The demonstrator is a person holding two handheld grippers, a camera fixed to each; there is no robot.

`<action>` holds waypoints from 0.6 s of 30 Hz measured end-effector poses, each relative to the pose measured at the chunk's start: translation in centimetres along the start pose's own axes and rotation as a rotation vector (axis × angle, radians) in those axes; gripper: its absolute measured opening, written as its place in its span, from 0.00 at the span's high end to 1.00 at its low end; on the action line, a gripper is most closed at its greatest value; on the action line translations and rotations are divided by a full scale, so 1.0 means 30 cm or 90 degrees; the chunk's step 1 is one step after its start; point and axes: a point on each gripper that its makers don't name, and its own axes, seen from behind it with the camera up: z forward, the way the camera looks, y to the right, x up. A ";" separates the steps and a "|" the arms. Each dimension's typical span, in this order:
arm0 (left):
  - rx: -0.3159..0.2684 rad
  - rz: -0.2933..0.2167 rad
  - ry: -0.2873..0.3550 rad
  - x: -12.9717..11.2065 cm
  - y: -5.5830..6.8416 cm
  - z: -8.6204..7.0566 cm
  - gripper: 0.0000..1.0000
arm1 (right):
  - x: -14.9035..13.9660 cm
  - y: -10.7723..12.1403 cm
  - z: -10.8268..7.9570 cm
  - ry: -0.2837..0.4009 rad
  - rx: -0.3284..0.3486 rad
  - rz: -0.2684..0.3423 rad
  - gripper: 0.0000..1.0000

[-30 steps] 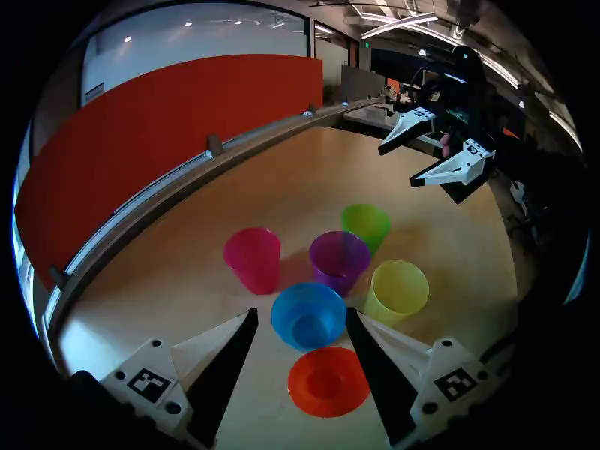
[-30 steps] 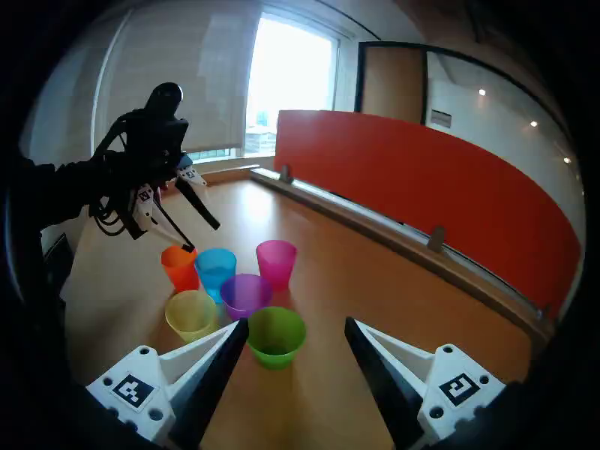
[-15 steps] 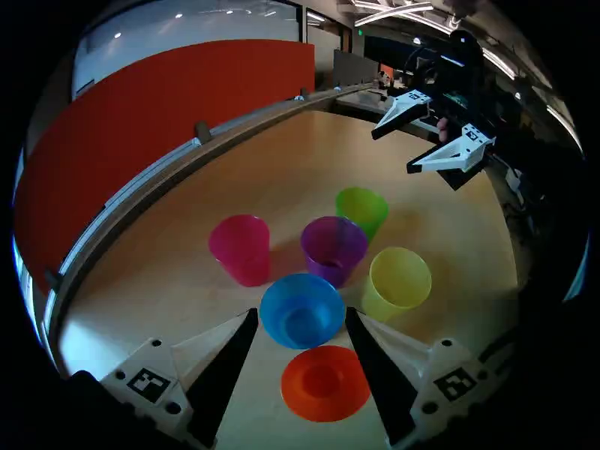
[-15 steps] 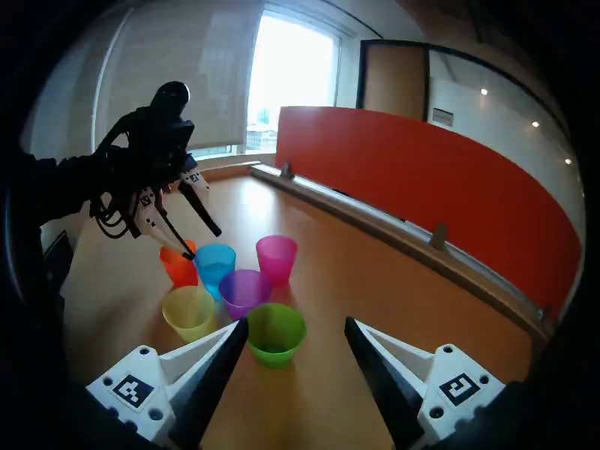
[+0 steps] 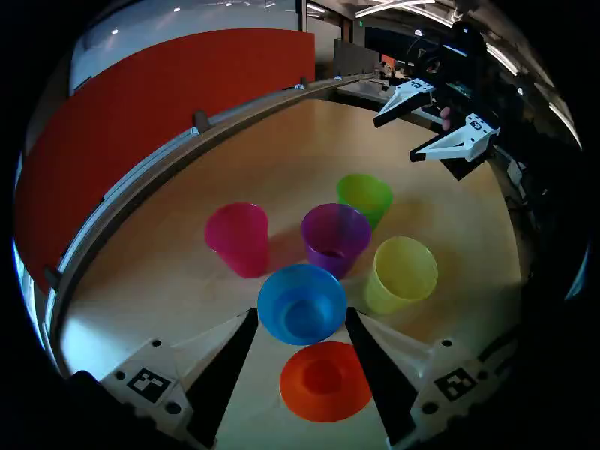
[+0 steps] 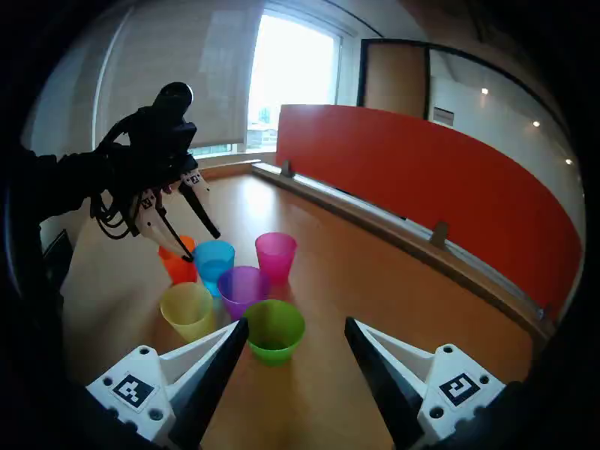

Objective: Pour water

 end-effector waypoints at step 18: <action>-0.001 -0.006 -0.020 -0.019 0.005 0.018 0.13 | -0.015 -0.002 0.011 -0.002 0.003 0.002 0.00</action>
